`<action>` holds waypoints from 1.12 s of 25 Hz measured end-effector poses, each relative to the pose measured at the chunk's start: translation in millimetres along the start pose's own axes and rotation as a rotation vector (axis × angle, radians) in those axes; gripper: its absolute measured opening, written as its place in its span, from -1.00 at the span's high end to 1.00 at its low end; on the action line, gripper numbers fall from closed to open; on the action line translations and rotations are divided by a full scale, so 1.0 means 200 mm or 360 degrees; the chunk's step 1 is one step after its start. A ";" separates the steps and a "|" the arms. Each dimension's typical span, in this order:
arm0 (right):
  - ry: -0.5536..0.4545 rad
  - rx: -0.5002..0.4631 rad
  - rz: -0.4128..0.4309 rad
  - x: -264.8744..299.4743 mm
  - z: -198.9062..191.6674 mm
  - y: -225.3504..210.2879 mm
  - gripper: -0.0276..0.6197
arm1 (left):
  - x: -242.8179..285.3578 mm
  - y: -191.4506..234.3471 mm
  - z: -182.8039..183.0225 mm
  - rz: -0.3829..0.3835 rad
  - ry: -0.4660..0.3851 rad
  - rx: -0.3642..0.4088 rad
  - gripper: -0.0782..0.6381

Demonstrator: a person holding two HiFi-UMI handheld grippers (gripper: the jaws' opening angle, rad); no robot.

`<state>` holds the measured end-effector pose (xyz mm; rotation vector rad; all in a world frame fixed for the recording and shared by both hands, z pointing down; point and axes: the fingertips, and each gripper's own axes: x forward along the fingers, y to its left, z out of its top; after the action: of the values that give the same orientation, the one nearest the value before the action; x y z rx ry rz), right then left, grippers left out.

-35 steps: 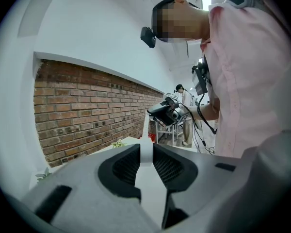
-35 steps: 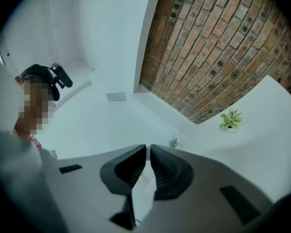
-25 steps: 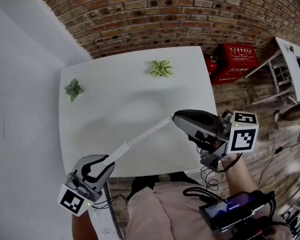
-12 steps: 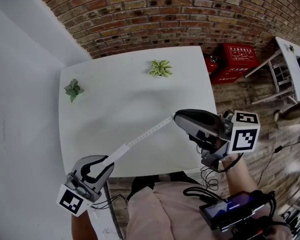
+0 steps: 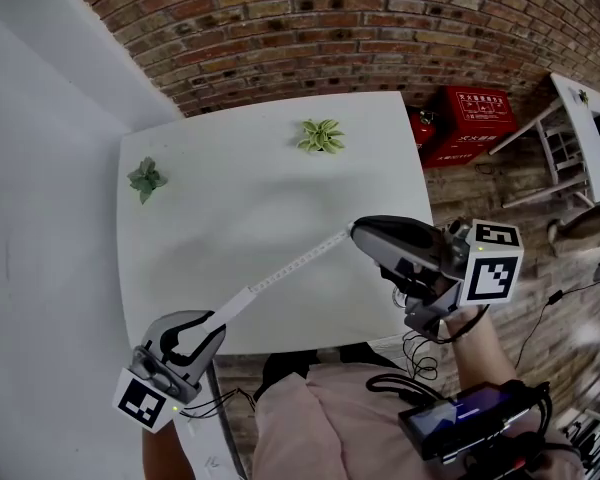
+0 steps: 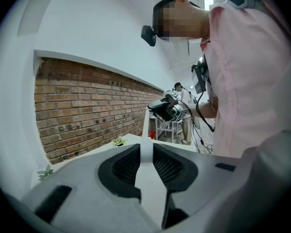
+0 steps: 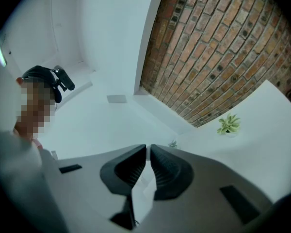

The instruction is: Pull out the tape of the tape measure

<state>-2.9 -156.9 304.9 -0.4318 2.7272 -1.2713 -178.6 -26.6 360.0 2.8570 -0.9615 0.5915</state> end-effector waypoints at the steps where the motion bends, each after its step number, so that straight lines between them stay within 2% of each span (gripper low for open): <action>1: -0.0002 0.0001 -0.0002 0.00 0.00 0.00 0.81 | 0.00 0.00 0.00 0.0000 -0.0001 0.0002 0.54; 28: -0.0008 -0.0017 0.0002 -0.01 0.01 0.01 0.81 | 0.00 0.00 0.00 -0.0014 0.0011 0.0033 0.54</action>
<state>-1.9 -156.6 302.2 -0.4339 2.7309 -1.2538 -178.8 -27.4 360.4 2.8741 -0.9465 0.6133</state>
